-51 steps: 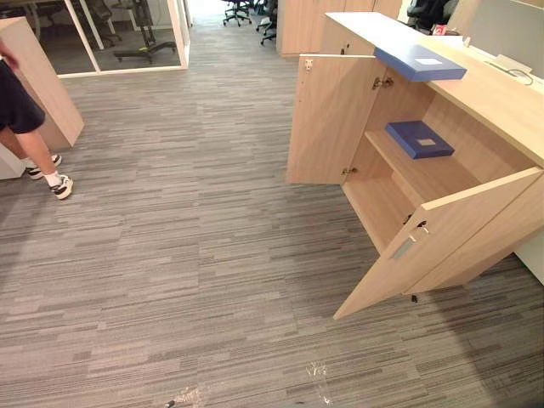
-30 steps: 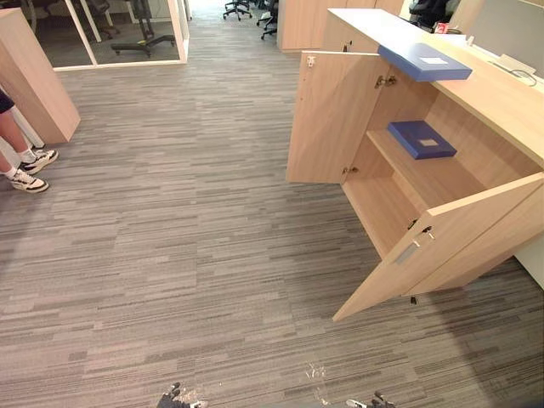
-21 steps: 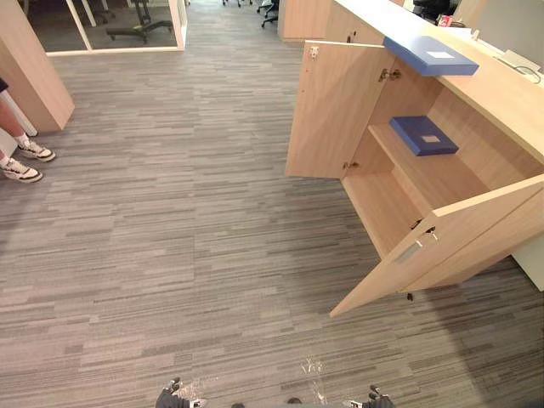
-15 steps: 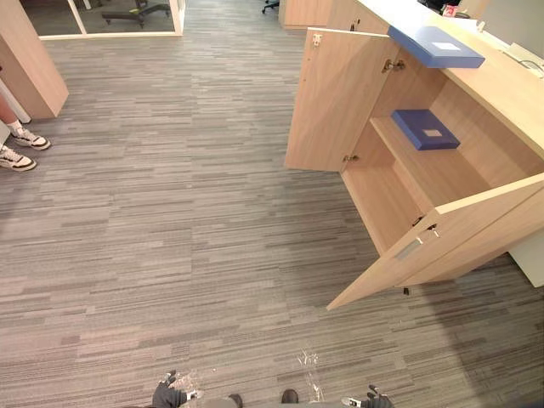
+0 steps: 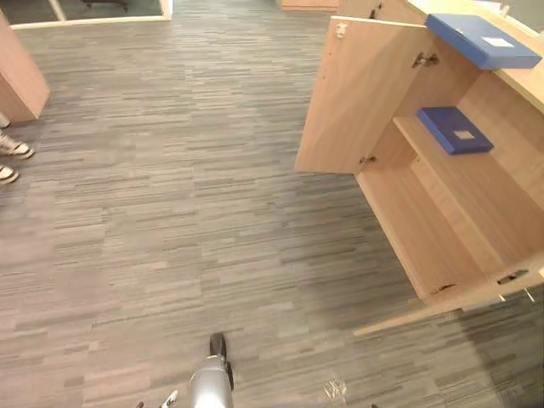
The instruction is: Walk over to the cabinet, pick up the folder, carry it to the office cabinet, place the folder inside the office cabinet, then close the office cabinet door
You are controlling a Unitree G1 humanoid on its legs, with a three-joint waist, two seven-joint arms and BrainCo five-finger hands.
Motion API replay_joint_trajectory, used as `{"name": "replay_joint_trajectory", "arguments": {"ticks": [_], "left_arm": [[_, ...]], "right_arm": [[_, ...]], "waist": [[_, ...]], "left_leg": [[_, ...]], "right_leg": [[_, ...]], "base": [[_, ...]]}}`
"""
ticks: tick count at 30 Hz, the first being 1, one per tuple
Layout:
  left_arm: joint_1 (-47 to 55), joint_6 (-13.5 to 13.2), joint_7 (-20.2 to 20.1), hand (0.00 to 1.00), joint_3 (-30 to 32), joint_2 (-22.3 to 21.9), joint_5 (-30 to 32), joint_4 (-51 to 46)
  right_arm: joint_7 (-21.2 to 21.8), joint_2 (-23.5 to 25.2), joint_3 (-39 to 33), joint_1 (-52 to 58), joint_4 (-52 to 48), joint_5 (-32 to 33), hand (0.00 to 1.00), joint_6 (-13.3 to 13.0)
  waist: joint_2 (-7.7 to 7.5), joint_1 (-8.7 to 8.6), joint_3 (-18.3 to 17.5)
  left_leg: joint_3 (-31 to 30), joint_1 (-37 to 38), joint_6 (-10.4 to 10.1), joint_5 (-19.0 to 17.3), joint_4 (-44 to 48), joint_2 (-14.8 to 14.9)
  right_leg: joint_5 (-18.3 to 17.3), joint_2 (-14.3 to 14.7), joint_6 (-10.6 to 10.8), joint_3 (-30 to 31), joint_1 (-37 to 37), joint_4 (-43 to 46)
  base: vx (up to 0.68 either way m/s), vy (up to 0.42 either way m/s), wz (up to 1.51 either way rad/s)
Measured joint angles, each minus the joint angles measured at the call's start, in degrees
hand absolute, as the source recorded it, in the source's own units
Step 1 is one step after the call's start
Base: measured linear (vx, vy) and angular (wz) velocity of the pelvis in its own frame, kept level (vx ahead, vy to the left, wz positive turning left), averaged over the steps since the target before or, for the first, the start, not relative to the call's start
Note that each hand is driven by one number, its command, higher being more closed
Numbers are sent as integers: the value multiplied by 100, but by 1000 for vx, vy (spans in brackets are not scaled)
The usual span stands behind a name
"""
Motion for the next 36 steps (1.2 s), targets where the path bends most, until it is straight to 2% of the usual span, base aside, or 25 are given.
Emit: {"name": "replay_joint_trajectory", "arguments": {"ticks": [1,2,3,4,5,6,7,8,9,10,12,14,15,17,19,21,22,23,25,26,28,30,33,34,36], "left_arm": [[-9,2,-1,0,-7,22,0,23],[-21,0,-4,0,-72,46,4,15],[-8,5,-7,0,-259,121,29,16],[-12,4,-6,0,-319,178,31,11],[-78,2,0,0,-417,255,37,-1],[-223,-2,8,0,-586,337,58,-61],[-350,-8,33,0,-769,363,133,-151],[-417,-9,46,0,-854,359,198,-183],[-533,-15,90,0,-1183,363,293,-245],[-652,-15,89,0,-1416,348,345,-272],[-812,-16,86,0,-1477,163,498,-310],[-804,-85,77,0,-1582,66,537,-388],[-815,-93,50,0,-1652,45,631,-319],[-659,-42,2,0,-1668,-62,741,-128],[-595,22,-71,0,-1612,-124,756,35],[-552,73,-156,0,-1344,-189,693,45],[-502,71,-191,0,-1064,-227,614,14],[-440,79,-227,0,-790,-300,453,3],[-322,83,-257,0,-461,-420,194,1],[-317,94,-276,0,-274,-461,42,-32],[-285,108,-279,0,-161,-396,-10,-116],[-194,111,-271,0,-194,-321,-4,-163],[-74,98,-247,0,-231,-305,-17,-219],[-109,96,-243,0,-241,-284,-16,-231],[-112,74,-213,0,-236,-322,-295,-222]], "right_arm": [[1,9,-29,0,31,1,0,6],[26,5,-81,20,44,86,0,16],[72,-20,-48,18,-26,205,0,24],[84,-16,-34,4,-74,218,0,22],[95,-36,19,-25,-144,220,0,17],[89,-80,205,-78,-197,235,0,25],[55,-149,464,-198,-235,254,0,6],[47,-188,524,-278,-232,258,0,4],[-168,-234,717,-460,-242,255,0,-5],[-233,-276,892,-659,-237,260,0,14],[-228,-159,946,-939,-228,355,0,23],[-224,-137,927,-1102,-229,422,0,6],[-222,-109,896,-1129,-201,422,0,7],[-211,-217,842,-1251,-82,423,0,5],[-222,-230,607,-1244,54,419,0,31],[-238,-201,99,-1036,211,419,0,120],[-264,-127,-125,-884,119,470,0,117],[-273,-126,-127,-769,-40,459,0,120],[-277,-145,-242,-707,-91,470,0,120],[-278,-181,-253,-706,-16,463,0,133],[-278,-161,-241,-737,82,426,0,144],[-281,-229,-236,-885,357,419,0,187],[-313,-220,-230,-969,500,421,0,261],[-326,-200,-207,-994,485,424,0,259],[-346,-214,3,-1011,439,449,0,242]], "waist": [[-22,-9,-23],[-14,-77,-95],[13,-169,-178],[12,-225,-170],[17,-334,-168],[59,-443,-138],[132,-449,-85],[166,-443,-62],[235,-468,-5],[303,-464,49],[445,-470,142],[505,-466,181],[479,-456,241],[673,-408,244],[710,-462,297],[704,-479,297],[697,-475,278],[773,-471,244],[895,-461,192],[956,-390,170],[855,-265,193],[808,-203,220],[711,-119,292],[689,-97,297],[697,-74,280]], "left_leg": [[62,121,60,-91,-4,-82],[199,429,150,-299,-77,-265],[375,900,307,-462,-335,-516],[420,1098,372,-500,-447,-615],[417,1361,428,-530,-589,-729],[361,1751,447,-542,-815,-782],[270,2119,450,-541,-1052,-760],[276,2251,452,-539,-1128,-717],[282,2485,451,-539,-1179,-635],[286,2691,450,-540,-1186,-575],[319,2955,394,-574,-1224,-453],[446,3284,197,-709,-1568,-446],[491,3535,103,-923,-1828,-478],[664,3685,-2,-904,-1903,-246],[714,3662,-95,-963,-1652,-72],[684,3488,-286,-1110,-653,268],[654,3198,-320,-1145,417,492],[609,2716,-217,-975,1788,853],[409,2088,-194,-395,3364,1354],[278,1740,-133,-530,4260,1507],[264,1368,-77,-885,4761,1424],[65,922,-77,-1320,4358,1081],[-843,507,-193,-1612,2699,404],[-1438,390,-252,-1567,1769,111],[-2466,400,-316,-1294,212,-179]], "right_leg": [[75,-110,-36,9,-89,260],[404,-381,-276,17,-399,1098],[1155,-828,-943,-146,-938,2315],[1353,-1033,-1155,-317,-1112,2897],[1359,-1254,-1248,-637,-1372,3781],[1116,-1310,-1234,-1096,-1593,4470],[611,-1096,-1081,-1552,-1709,4688],[316,-899,-891,-1706,-1778,4623],[-58,-535,-654,-2129,-1783,4099],[-254,-288,-606,-2631,-1747,3392],[-279,130,-586,-3042,-1796,2229],[166,425,-611,-3229,-1938,1029],[672,556,-1249,-3262,-1997,673],[561,928,-1168,-3180,-1969,570],[451,1195,-1194,-3086,-1869,388],[351,1571,-1078,-3014,-1453,-91],[299,1741,-1045,-2942,-1200,-392],[221,1937,-1110,-2980,-901,-655],[197,2259,-1149,-2753,-648,-809],[111,2440,-1235,-2429,-453,-815],[14,2477,-1298,-1956,-181,-839],[19,2453,-1264,-1384,122,-969],[-45,2239,-1055,-640,529,-1148],[-107,2113,-950,-413,627,-1219],[-244,1952,-736,-40,669,-1240]], "base": [[543,453,-41],[545,428,-35],[537,425,-28],[425,331,-7],[506,312,15],[625,307,13],[605,251,-1],[456,104,-9],[368,12,-15],[348,-26,-16],[305,-92,-10],[270,-103,0],[295,-109,-12],[376,-161,-63],[350,-230,-57],[333,-283,-34],[383,-323,-58],[478,-311,-68],[400,-92,-82],[459,35,-126],[464,47,-131],[459,64,-148],[366,131,-132],[337,193,-108],[392,270,-101]]}}
